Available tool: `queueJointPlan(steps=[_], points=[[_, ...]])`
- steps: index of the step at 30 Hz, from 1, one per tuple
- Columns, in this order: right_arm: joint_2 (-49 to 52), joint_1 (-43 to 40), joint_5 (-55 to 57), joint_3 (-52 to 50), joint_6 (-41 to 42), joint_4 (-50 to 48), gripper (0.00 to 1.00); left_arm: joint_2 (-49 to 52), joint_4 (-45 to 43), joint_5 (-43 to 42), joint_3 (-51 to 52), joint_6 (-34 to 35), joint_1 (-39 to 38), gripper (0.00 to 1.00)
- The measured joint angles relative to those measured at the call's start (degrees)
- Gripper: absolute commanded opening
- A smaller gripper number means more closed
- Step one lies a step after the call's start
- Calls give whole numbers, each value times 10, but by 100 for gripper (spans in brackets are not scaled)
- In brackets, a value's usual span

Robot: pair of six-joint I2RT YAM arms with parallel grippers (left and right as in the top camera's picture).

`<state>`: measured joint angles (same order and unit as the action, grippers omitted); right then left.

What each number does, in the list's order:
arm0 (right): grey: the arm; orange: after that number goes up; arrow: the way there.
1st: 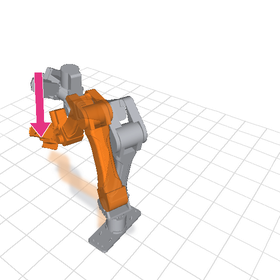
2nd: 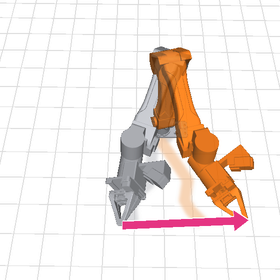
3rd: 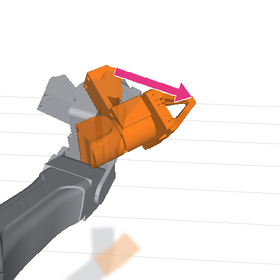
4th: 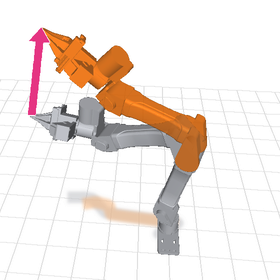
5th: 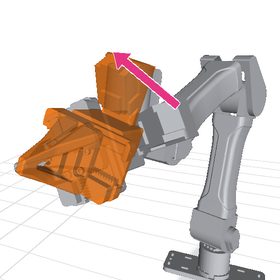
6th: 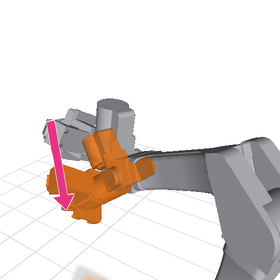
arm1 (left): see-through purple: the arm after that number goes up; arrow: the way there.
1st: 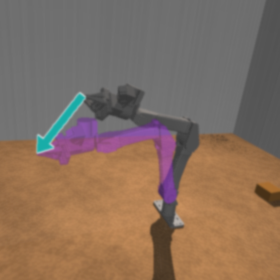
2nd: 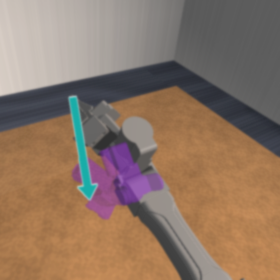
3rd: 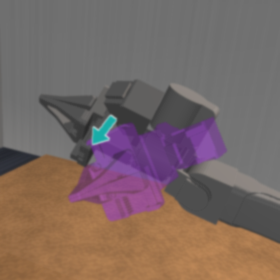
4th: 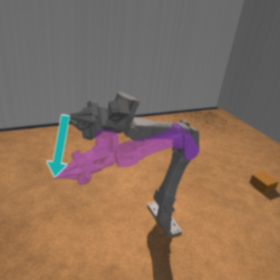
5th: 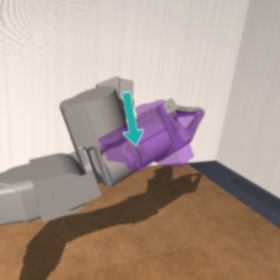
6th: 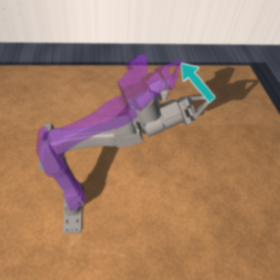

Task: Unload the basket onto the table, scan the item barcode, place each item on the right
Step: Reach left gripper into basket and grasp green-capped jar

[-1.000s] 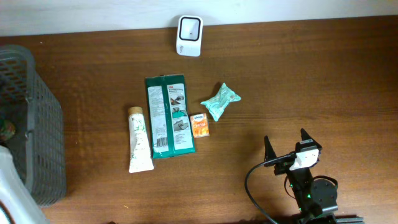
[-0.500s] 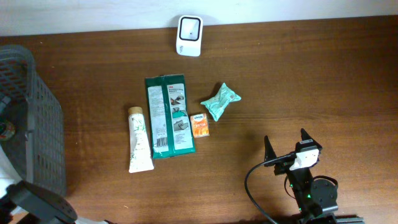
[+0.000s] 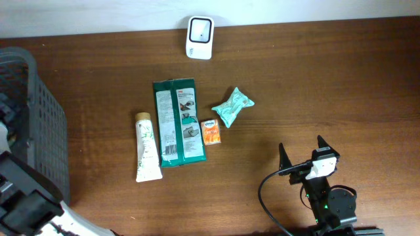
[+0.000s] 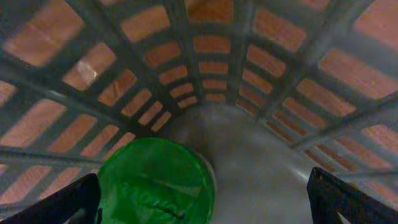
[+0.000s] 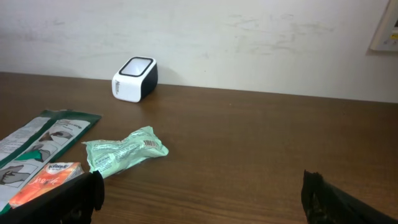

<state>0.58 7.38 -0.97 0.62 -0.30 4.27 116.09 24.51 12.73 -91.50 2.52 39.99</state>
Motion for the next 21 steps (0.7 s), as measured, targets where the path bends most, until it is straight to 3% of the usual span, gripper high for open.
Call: queueJointPlan(steps=[7, 14, 15, 19, 21], points=[[0, 0, 0, 0, 0, 0, 98, 3, 12, 63, 0, -3, 0, 91], [0, 0, 0, 0, 0, 0, 98, 32, 9, 73, 0, -4, 1, 88], [0, 0, 0, 0, 0, 0, 98, 41, 4, 73, 0, -4, 2, 84], [0, 0, 0, 0, 0, 0, 98, 54, -42, 74, 0, -3, 5, 45], [0, 0, 0, 0, 0, 0, 98, 54, -53, 74, 0, -4, 5, 40]])
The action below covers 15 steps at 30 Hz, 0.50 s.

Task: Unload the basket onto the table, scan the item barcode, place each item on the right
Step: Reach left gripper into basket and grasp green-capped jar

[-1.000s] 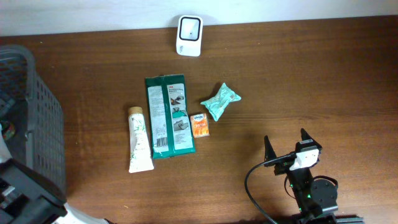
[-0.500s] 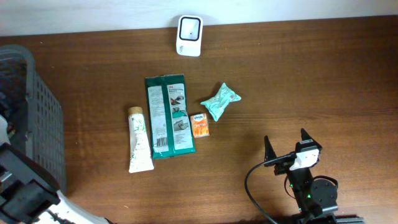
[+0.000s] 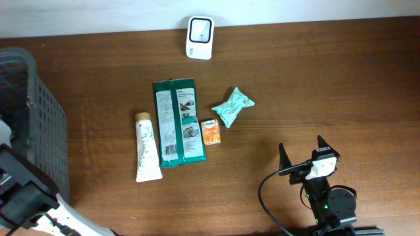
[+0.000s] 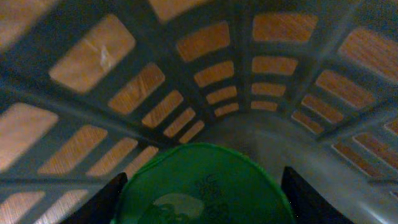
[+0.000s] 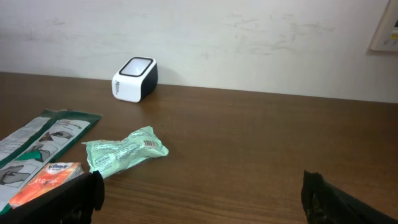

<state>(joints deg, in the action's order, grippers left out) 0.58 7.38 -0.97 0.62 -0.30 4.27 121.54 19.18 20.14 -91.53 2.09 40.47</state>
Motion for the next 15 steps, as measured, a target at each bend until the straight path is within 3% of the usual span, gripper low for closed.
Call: queueJointPlan(steps=[8, 15], points=[[0, 0, 0, 0, 0, 0, 98, -27, 33, -8, -2, 3, -5, 40], [0, 0, 0, 0, 0, 0, 98, -252, 38, -94, 1, 3, -13, 38]])
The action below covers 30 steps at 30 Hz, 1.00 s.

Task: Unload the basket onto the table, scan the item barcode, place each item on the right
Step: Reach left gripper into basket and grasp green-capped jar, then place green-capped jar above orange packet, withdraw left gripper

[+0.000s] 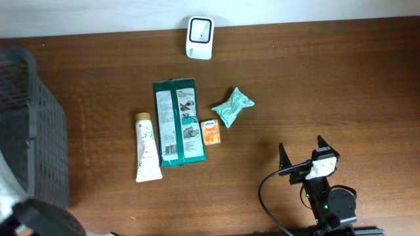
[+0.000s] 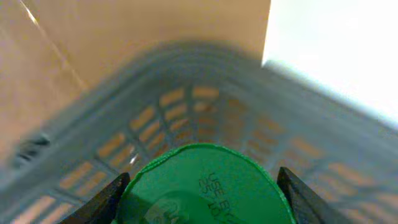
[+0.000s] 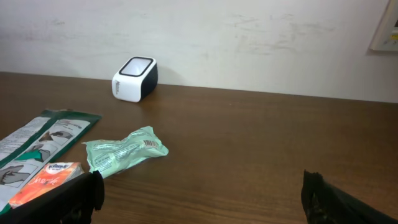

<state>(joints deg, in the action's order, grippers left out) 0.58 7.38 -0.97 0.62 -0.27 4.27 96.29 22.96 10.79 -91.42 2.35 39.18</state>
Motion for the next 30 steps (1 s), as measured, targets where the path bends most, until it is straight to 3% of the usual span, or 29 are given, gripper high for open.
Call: queueJointPlan(steps=[5, 12, 16, 22, 30], points=[[0, 0, 0, 0, 0, 0, 98, -105, 2, -118, 0, 27, -31, 40], [0, 0, 0, 0, 0, 0, 98, -184, 94, -174, 0, 39, -276, 38], [0, 0, 0, 0, 0, 0, 98, -148, 128, -179, 0, 41, -404, 38], [0, 0, 0, 0, 0, 0, 98, -12, 128, -179, 0, 42, -566, 38], [0, 0, 0, 0, 0, 0, 98, 111, 89, -130, 0, 53, -631, 40]])
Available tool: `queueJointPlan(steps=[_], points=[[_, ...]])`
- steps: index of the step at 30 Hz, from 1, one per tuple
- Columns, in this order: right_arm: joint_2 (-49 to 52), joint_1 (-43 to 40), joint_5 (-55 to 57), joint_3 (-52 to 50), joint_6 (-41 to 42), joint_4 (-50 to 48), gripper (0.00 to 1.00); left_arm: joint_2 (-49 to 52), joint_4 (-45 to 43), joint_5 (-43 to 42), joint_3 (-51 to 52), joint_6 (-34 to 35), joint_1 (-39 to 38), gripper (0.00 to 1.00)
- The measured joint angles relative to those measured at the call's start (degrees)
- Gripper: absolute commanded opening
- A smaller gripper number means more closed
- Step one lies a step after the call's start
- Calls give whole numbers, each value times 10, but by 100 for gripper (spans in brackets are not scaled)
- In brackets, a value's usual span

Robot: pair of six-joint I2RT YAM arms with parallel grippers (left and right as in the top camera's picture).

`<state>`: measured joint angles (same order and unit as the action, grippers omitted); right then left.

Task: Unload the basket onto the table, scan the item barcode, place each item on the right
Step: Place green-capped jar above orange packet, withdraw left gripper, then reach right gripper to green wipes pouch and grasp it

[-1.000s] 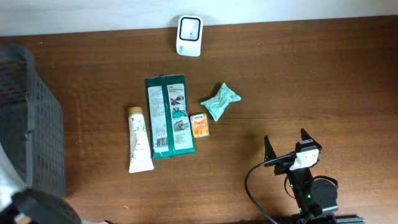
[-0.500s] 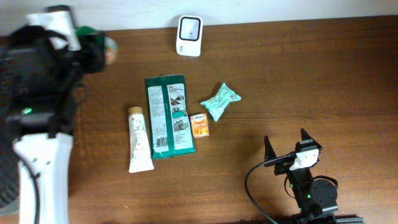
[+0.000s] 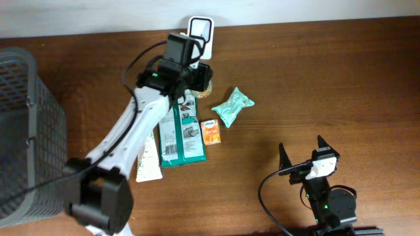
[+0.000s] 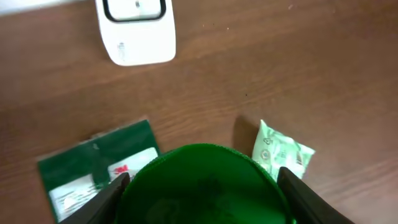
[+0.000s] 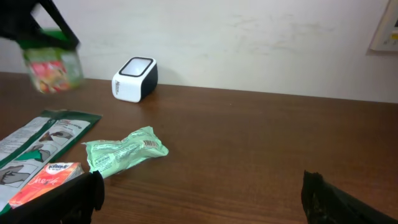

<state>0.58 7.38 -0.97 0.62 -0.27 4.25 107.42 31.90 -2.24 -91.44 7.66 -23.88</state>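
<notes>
My left gripper (image 4: 202,194) is shut on a jar with a green lid (image 4: 202,180), which fills the bottom of the left wrist view. It hangs over the table just in front of the white barcode scanner (image 3: 199,29), above the top end of the dark green pack (image 3: 178,131). The right wrist view shows the jar (image 5: 51,65) in the air left of the scanner (image 5: 134,79), with reddish contents under the lid. Any barcode on it is hidden. My right gripper (image 5: 199,194) is open low at the front right, holding nothing.
A grey mesh basket (image 3: 29,131) stands at the left edge. On the table lie a white tube (image 3: 147,147), a small orange pack (image 3: 210,132) and a mint green packet (image 3: 232,105). The wall runs just behind the scanner.
My left gripper, shut on the jar, was above the basket at the far left. It is now over the table's middle back, close in front of the scanner. The right arm is unchanged.
My left gripper was open inside the basket with the green-lidded jar between its fingers. Then its fingers were against the lid, still in the basket. Then it held the jar above the basket rim, and now by the scanner.
</notes>
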Motion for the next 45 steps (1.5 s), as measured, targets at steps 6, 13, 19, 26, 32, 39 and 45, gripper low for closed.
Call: queueJointPlan(steps=[6, 13, 19, 26, 32, 39, 45], points=[[0, 0, 0, 0, 0, 0, 98, 73, -35, 8, 0, 15, -1, 40], [0, 0, 0, 0, 0, 0, 98, 131, -41, 8, 0, 27, -12, 41], [0, 0, 0, 0, 0, 0, 98, 135, -20, 9, -4, 28, -31, 64], [0, 0, 0, 0, 0, 0, 98, 133, 1, 17, -4, 36, -30, 88], [0, 0, 0, 0, 0, 0, 98, -44, 117, 42, -7, 33, 41, 100], [0, 0, 0, 0, 0, 0, 98, -83, 196, -26, -12, -83, 179, 99], [0, 0, 0, 0, 0, 0, 98, -83, 184, -125, -12, -141, 263, 99]])
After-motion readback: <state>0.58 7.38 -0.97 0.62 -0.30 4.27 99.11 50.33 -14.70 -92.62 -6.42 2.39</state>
